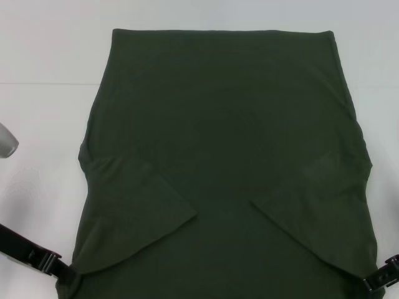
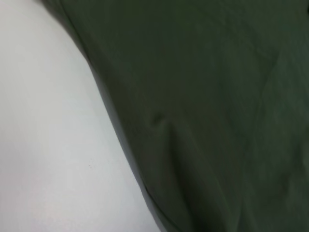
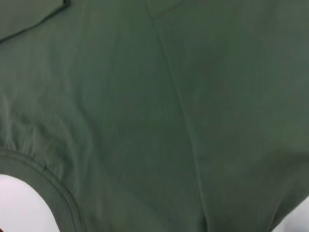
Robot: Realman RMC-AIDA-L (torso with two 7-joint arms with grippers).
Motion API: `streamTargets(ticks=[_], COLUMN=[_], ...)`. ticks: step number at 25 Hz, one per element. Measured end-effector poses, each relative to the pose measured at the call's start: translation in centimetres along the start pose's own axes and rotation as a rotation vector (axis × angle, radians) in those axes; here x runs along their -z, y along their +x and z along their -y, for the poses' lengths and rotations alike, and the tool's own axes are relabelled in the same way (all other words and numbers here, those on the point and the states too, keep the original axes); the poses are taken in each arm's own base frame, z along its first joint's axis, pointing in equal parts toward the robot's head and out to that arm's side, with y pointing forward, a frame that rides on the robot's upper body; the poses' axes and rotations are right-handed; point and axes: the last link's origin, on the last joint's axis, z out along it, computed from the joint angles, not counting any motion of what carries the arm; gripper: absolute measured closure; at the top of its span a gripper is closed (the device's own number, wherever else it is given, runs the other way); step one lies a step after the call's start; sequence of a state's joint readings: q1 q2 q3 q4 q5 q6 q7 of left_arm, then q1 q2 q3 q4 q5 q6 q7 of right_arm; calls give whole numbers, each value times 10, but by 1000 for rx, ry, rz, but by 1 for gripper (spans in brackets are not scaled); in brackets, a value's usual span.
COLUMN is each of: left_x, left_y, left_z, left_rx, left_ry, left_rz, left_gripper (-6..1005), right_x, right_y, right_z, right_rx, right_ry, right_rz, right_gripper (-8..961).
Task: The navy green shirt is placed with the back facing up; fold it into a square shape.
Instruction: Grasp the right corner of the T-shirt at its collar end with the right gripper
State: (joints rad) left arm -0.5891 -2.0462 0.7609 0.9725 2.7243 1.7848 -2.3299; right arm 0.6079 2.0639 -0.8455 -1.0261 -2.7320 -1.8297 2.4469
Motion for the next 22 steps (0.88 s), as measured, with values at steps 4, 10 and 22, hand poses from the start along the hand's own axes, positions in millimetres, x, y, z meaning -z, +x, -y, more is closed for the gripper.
streamTargets(ticks=[4,10,22], left_x=[1,3,3], left_y=[0,2,3], left_z=[1,1,2], left_rx=[-4,-15,-25], left_ry=[4,7,15], left_rz=[-1,-2,-9], left_gripper=[1000,1000,1000], right_x=[-2,-6,-5], right_y=[-4,-5,-6], right_z=[-4,-10,-12], right_rx=[4,17,16], right_ry=[0,15,17], right_rz=[-4,-55,-73], right_gripper=[87,169,540])
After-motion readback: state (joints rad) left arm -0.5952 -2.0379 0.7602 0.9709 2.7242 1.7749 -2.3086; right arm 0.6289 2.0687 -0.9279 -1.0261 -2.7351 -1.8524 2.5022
